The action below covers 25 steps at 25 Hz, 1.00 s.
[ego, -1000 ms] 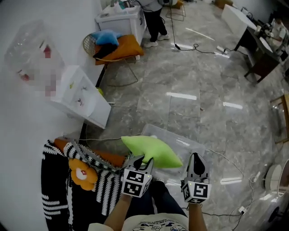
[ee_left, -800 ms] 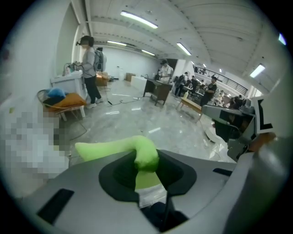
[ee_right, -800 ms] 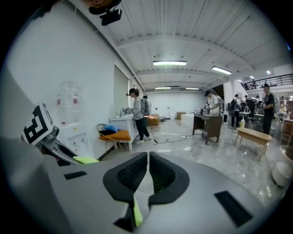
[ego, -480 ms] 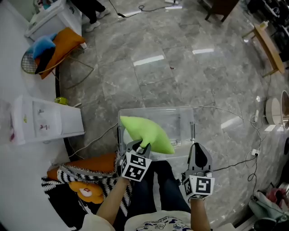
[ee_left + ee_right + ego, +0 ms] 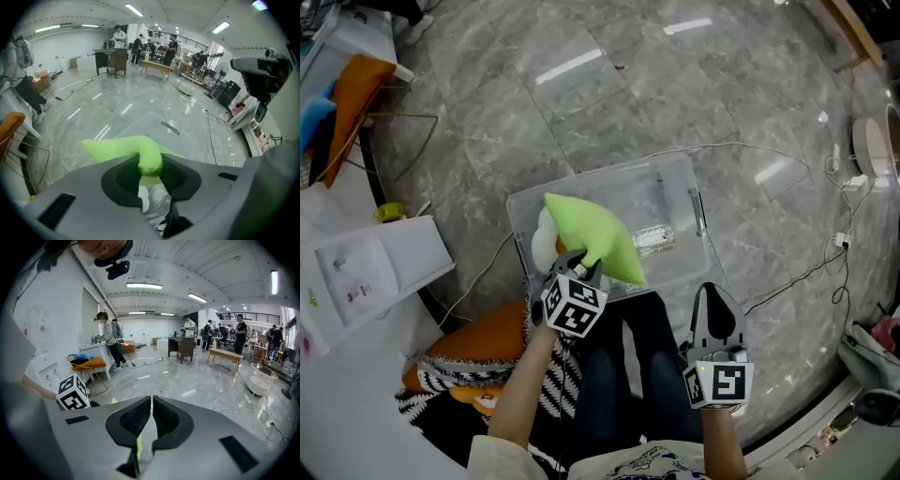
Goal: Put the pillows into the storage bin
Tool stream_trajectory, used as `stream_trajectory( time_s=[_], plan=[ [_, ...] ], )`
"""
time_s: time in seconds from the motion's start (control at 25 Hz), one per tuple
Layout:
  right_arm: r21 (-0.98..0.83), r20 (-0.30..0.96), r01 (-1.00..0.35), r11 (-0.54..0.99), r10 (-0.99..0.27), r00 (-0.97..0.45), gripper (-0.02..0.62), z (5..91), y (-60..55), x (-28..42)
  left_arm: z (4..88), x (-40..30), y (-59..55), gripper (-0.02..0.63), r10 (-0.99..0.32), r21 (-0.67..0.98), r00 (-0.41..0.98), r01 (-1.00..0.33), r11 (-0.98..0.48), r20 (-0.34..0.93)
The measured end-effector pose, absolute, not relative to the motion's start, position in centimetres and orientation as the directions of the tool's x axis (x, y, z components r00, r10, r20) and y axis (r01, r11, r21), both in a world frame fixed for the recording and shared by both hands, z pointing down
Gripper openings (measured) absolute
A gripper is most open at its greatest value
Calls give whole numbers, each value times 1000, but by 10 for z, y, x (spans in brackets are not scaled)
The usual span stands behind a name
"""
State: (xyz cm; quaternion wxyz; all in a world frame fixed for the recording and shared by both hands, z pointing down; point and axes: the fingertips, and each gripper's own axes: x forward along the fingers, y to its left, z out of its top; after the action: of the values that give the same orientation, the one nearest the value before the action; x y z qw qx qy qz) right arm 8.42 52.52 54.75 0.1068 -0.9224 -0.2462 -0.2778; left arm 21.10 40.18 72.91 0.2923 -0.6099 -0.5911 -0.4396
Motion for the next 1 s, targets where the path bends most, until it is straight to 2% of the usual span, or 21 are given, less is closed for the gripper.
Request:
stream_trajectory(
  time_s=[0.32, 0.72, 1.0],
  plan=[
    [-78, 631, 562, -824, 396, 668, 25, 632, 533, 63, 840, 202, 420, 109, 389, 171, -154, 985, -9, 908],
    [-91, 691, 607, -790, 389, 610, 25, 688, 547, 43, 928, 189, 443, 112, 361, 206, -235, 972, 115, 902],
    [-110, 699, 612, -783, 377, 608, 25, 706, 545, 41, 976, 211, 416, 117, 300, 188, -186, 982, 23, 936]
  ],
)
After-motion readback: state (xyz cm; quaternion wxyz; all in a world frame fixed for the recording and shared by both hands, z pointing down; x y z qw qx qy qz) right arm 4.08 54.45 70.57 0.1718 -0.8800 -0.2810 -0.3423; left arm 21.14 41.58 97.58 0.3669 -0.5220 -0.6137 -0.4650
